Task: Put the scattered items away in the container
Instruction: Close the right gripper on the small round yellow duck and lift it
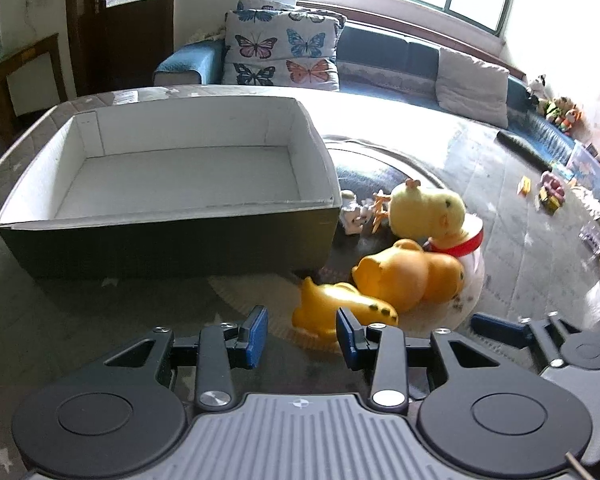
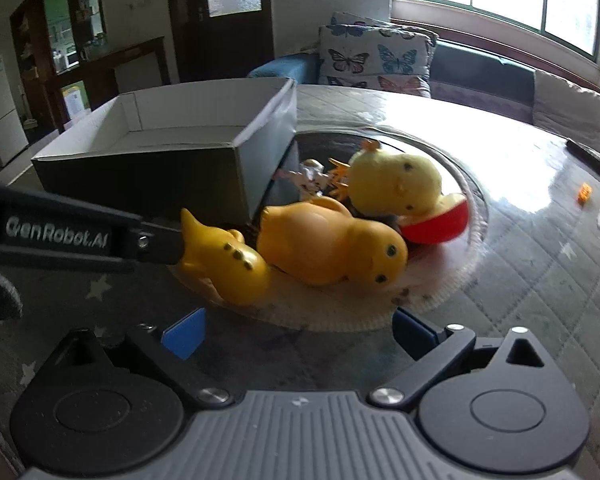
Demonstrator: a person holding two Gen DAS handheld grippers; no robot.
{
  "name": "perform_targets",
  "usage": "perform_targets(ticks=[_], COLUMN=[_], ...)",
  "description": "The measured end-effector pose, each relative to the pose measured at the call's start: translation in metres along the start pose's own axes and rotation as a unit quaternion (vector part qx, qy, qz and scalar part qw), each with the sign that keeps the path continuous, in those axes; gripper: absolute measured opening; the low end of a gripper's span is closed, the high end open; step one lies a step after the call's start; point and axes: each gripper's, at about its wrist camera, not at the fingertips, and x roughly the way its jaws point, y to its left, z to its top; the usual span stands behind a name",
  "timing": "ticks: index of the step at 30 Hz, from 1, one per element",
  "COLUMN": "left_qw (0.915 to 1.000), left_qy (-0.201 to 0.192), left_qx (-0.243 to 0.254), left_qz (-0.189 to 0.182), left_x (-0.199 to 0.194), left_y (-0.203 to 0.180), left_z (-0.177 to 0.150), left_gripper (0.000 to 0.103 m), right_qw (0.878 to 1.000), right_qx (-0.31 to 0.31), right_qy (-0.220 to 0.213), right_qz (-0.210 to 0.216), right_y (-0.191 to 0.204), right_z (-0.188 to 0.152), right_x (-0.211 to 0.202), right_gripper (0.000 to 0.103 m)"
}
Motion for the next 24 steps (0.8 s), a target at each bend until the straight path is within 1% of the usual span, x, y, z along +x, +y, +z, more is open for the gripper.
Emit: perform_targets(ticks=[2,4,5,7,9,15,17,18,19,21,22,23,24], left_qw=[1.0000,1.0000,0.9999,0.9998,0.9996,0.9987,0.9981,0.9979,0.9977,0.9973,0.9970,0.9967,0.9962], left_qy=[0.000,0.001,0.004,0.009,0.015,0.033,0.037,0.038,0.038,0.038,0.038,0.038,0.037], left_qx=[0.000,0.002,0.000,-0.004,-0.009,-0.019,-0.023,-0.025,-0.026,-0.026,-0.027,-0.028,-0.028], left_qz=[-0.005,-0.008,-0.011,-0.017,-0.023,-0.035,-0.043,-0.047,-0.050,-0.057,-0.062,-0.067,-0.073], left_x=[0.001,0.003,0.006,0.010,0.014,0.025,0.028,0.028,0.029,0.029,0.030,0.030,0.029], left_y=[0.000,0.000,0.001,0.003,0.005,0.011,0.012,0.013,0.014,0.016,0.016,0.017,0.017], left_z=[0.004,0.008,0.010,0.013,0.016,0.021,0.021,0.021,0.021,0.021,0.021,0.021,0.021], left_gripper=[0.041,0.041,0.041,0.041,0.041,0.039,0.039,0.039,0.039,0.036,0.034,0.030,0.028], right_qw=[1.000,1.000,1.000,1.000,0.999,0.999,0.999,0.999,0.999,0.998,0.998,0.998,0.998], right_qx=[-0.004,-0.005,-0.005,-0.004,-0.002,-0.003,-0.004,-0.006,-0.007,-0.006,-0.005,-0.005,-0.004], right_qy=[-0.001,-0.001,-0.001,-0.001,0.000,0.003,0.005,0.004,0.004,0.004,0.003,0.003,0.003], right_qz=[0.007,0.014,0.018,0.025,0.032,0.048,0.050,0.051,0.052,0.060,0.064,0.067,0.069], right_y=[0.003,0.004,0.004,0.005,0.005,0.006,0.006,0.007,0.007,0.007,0.008,0.008,0.008], right_z=[0.003,0.005,0.006,0.008,0.009,0.013,0.013,0.014,0.014,0.015,0.016,0.016,0.016], right_x=[0.001,0.003,0.004,0.006,0.007,0.013,0.015,0.016,0.016,0.017,0.017,0.017,0.016], right_gripper=[0.094,0.090,0.089,0.083,0.081,0.068,0.067,0.064,0.058,0.053,0.048,0.046,0.042])
